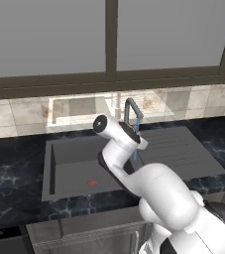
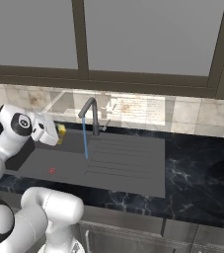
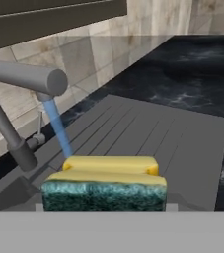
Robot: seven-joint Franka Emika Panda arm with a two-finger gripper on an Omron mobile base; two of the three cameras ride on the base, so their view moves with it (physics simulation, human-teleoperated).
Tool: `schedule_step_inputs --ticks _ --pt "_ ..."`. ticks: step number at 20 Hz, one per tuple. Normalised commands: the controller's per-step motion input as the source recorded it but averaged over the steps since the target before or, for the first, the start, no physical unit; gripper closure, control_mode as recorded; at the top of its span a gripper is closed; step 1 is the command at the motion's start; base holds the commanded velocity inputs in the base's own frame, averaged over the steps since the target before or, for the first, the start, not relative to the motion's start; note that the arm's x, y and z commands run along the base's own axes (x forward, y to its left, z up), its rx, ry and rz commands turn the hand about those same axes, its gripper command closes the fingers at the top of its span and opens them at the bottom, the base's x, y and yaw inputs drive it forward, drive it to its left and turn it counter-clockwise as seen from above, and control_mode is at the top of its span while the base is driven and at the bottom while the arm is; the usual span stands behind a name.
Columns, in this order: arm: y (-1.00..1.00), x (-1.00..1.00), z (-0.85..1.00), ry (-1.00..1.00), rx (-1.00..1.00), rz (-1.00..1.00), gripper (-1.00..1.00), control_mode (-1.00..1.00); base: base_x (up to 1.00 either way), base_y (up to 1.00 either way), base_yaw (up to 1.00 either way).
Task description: Soak the sponge with water for a few seconds and then drop it inside the sink.
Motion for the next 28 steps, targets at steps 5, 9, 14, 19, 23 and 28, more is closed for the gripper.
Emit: schedule_step_inputs --ticks 5,9,14,19,23,28 --pt "-0.17 0.0 0.0 0.0 0.0 -0.07 1.0 -1.0 0.0 0.0 0.0" --pt "-0.14 -0.01 0.0 0.0 0.0 -0.07 1.0 -1.0 0.0 0.0 0.0" --pt "-0.11 0.0 0.0 0.0 0.0 -0.07 1.0 -1.0 0.0 0.0 0.0" --pt "-0.11 0.0 0.0 0.0 0.0 -0.07 1.0 -1.0 0.0 0.0 0.0" --pt "-0.12 0.0 0.0 0.0 0.0 -0.08 1.0 -1.0 0.0 0.0 0.0" --pt "-0.12 0.0 -0.01 0.0 0.0 -0.07 1.0 -1.0 0.0 0.0 0.0"
